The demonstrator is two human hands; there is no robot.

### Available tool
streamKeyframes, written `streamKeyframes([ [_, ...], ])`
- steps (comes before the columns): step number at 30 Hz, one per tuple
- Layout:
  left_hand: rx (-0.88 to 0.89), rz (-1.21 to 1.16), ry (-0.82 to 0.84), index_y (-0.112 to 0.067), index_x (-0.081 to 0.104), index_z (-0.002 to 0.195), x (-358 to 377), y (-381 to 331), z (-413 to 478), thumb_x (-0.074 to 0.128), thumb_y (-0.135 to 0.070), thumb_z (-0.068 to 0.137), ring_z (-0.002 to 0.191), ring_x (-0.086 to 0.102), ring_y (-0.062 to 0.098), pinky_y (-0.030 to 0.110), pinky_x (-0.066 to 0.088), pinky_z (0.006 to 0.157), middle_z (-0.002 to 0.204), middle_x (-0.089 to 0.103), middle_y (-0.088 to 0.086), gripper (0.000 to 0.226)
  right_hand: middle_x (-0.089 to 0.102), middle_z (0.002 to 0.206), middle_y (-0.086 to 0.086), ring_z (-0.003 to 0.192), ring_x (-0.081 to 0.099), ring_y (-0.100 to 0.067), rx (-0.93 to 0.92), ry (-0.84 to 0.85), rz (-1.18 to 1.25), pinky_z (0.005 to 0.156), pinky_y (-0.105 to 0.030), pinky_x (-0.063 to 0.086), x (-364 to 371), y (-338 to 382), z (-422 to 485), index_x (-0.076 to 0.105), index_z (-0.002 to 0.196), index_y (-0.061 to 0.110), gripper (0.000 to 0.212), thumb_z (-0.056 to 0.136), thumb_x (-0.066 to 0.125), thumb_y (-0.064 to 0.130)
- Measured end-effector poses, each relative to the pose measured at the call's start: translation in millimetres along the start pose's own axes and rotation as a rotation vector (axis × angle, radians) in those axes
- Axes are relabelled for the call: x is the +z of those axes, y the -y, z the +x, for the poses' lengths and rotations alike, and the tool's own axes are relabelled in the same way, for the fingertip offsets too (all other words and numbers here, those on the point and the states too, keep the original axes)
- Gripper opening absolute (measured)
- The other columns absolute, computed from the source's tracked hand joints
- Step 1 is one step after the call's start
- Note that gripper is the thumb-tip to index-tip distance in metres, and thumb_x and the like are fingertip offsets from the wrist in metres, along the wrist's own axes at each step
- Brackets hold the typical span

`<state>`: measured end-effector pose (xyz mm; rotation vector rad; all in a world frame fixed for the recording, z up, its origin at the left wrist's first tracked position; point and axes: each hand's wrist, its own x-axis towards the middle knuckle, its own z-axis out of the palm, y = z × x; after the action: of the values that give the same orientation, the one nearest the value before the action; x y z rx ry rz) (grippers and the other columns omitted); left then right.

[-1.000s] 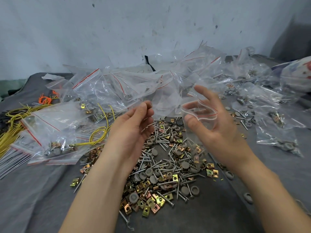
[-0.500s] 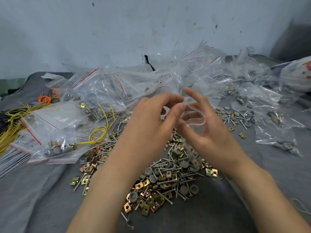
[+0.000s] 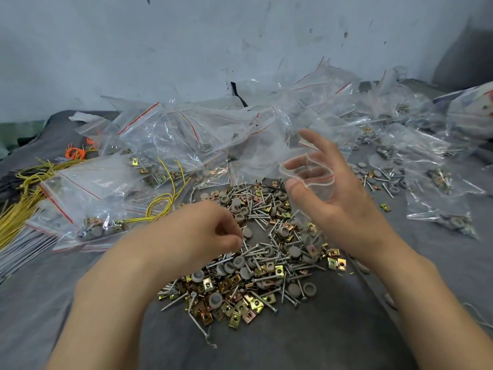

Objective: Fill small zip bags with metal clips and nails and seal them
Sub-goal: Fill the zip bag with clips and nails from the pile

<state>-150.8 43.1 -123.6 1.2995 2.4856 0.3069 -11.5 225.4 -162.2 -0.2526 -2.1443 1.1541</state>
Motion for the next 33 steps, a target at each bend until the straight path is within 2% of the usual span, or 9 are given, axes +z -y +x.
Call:
streamKeyframes([
  [4, -0.016, 0.072, 0.119, -0.037, 0.072, 0.088, 8.1, -5.9, -10.5, 0.066, -0.043, 0.089, 0.063, 0.057, -0.011, 0.006, 0.038, 0.05, 0.073, 0.064, -0.021, 0.008, 0.064, 0.116, 0.015, 0.108, 0.057, 0.01, -0.007, -0.015, 0.004, 0.083, 0.001, 0.039, 0.7, 3.3, 0.1, 0.034, 0.15, 0.035, 0.063, 0.095, 0.064, 0.031],
  [7, -0.049, 0.183, 0.13, -0.027, 0.071, 0.106, 20.4, -12.5, -19.9, 0.062, -0.036, 0.092, 0.084, 0.064, 0.006, 0.022, 0.052, 0.071, 0.09, 0.067, -0.012, 0.019, 0.063, 0.116, 0.018, 0.106, 0.057, 0.012, -0.005, -0.034, 0.017, 0.082, 0.0, 0.039, 0.6, 7.6, -0.9, 0.034, 0.149, 0.039, 0.064, 0.092, 0.063, 0.037],
  [9, -0.054, 0.288, 0.071, -0.024, 0.065, 0.113, 32.4, -17.1, -27.6, 0.059, -0.034, 0.094, 0.104, 0.061, 0.019, 0.032, 0.052, 0.084, 0.108, 0.063, -0.005, 0.023, 0.063, 0.116, 0.019, 0.105, 0.056, 0.014, -0.008, -0.044, 0.016, 0.081, 0.001, 0.039, 0.1, 10.6, -2.6, 0.034, 0.148, 0.039, 0.063, 0.093, 0.063, 0.035],
  [13, -0.009, 0.383, -0.055, -0.028, 0.051, 0.121, 52.8, -20.7, -38.3, 0.052, -0.039, 0.098, 0.117, 0.05, 0.02, 0.033, 0.033, 0.072, 0.11, 0.044, -0.006, 0.025, 0.063, 0.117, 0.016, 0.105, 0.056, 0.016, -0.008, -0.037, 0.004, 0.08, 0.002, 0.039, -2.9, 14.9, -6.7, 0.034, 0.15, 0.035, 0.063, 0.097, 0.065, 0.028],
  [17, 0.061, 0.325, -0.112, -0.031, 0.05, 0.114, 53.7, -11.7, -36.0, 0.05, -0.042, 0.099, 0.114, 0.052, 0.017, 0.032, 0.038, 0.075, 0.114, 0.05, -0.009, 0.019, 0.064, 0.117, 0.016, 0.106, 0.056, 0.015, -0.002, -0.024, -0.019, 0.08, 0.002, 0.038, -6.0, 18.2, -9.3, 0.034, 0.151, 0.034, 0.063, 0.096, 0.066, 0.028],
  [21, 0.078, 0.083, -0.152, -0.034, 0.057, 0.106, 50.0, 0.1, -33.6, 0.054, -0.046, 0.096, 0.1, 0.058, 0.006, 0.033, 0.05, 0.084, 0.104, 0.06, -0.017, 0.016, 0.065, 0.117, 0.013, 0.105, 0.055, 0.015, -0.002, -0.024, -0.044, 0.08, 0.003, 0.037, -8.9, 20.4, -11.3, 0.034, 0.15, 0.034, 0.063, 0.096, 0.065, 0.028],
  [24, 0.084, -0.193, -0.241, -0.036, 0.061, 0.096, 44.6, 4.9, -26.6, 0.06, -0.046, 0.093, 0.078, 0.06, -0.003, 0.018, 0.047, 0.069, 0.085, 0.066, -0.021, 0.011, 0.065, 0.116, 0.015, 0.104, 0.057, 0.014, -0.004, -0.017, -0.056, 0.081, 0.003, 0.037, -8.8, 20.4, -11.4, 0.034, 0.151, 0.033, 0.063, 0.096, 0.065, 0.029],
  [26, 0.099, -0.378, -0.297, -0.037, 0.062, 0.092, 40.9, 4.2, -20.0, 0.063, -0.044, 0.091, 0.076, 0.061, -0.003, 0.013, 0.045, 0.065, 0.087, 0.065, -0.029, 0.008, 0.065, 0.115, 0.016, 0.104, 0.058, 0.013, -0.001, -0.012, -0.06, 0.081, 0.002, 0.038, -7.5, 20.4, -11.0, 0.034, 0.151, 0.033, 0.064, 0.095, 0.065, 0.031],
  [33, 0.142, -0.927, -0.316, -0.026, 0.071, 0.101, 38.9, -8.1, 1.6, 0.062, -0.015, 0.095, 0.071, 0.064, 0.0, 0.014, 0.05, 0.066, 0.087, 0.076, -0.006, 0.015, 0.063, 0.113, 0.023, 0.106, 0.059, 0.008, -0.004, -0.032, -0.023, 0.08, 0.0, 0.04, -7.0, 16.9, -11.4, 0.035, 0.149, 0.036, 0.062, 0.096, 0.066, 0.029],
])
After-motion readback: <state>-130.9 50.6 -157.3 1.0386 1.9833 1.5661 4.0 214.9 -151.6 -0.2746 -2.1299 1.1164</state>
